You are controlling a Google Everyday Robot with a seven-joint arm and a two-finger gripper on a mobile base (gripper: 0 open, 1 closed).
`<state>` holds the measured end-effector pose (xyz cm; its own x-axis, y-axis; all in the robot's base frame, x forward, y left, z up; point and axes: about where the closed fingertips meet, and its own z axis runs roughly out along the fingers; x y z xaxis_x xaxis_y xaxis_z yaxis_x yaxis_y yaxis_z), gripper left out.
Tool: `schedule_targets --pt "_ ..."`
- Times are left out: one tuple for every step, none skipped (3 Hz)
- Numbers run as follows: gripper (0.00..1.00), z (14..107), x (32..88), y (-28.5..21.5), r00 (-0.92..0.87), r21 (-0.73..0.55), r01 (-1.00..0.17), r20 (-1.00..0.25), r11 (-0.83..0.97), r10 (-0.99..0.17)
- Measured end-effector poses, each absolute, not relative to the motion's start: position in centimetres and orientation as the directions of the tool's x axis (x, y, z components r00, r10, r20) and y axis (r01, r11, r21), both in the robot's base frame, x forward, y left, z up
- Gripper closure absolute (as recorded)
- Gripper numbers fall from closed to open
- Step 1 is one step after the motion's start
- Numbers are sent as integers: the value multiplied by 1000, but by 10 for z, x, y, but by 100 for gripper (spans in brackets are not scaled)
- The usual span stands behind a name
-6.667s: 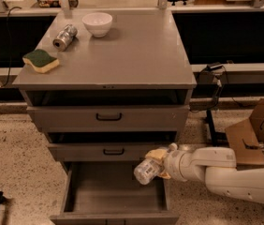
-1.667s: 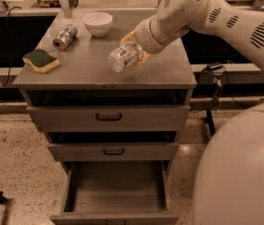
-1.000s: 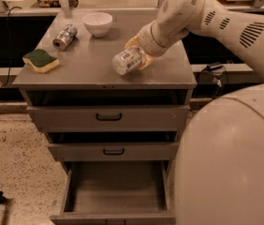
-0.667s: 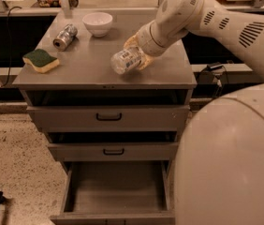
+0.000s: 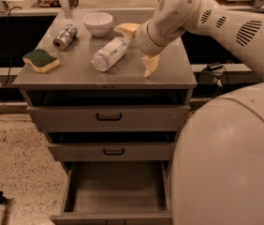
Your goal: Pick blue plastic bottle from bottom drawer and place on counter
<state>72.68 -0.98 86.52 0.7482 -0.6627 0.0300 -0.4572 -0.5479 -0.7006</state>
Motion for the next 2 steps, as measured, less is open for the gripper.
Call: schedule_targets --pt "0 889 714 -24 728 -703 -451 67 -551 -682" --pt "0 891 713 -24 729 -705 -449 67 -549 -682"
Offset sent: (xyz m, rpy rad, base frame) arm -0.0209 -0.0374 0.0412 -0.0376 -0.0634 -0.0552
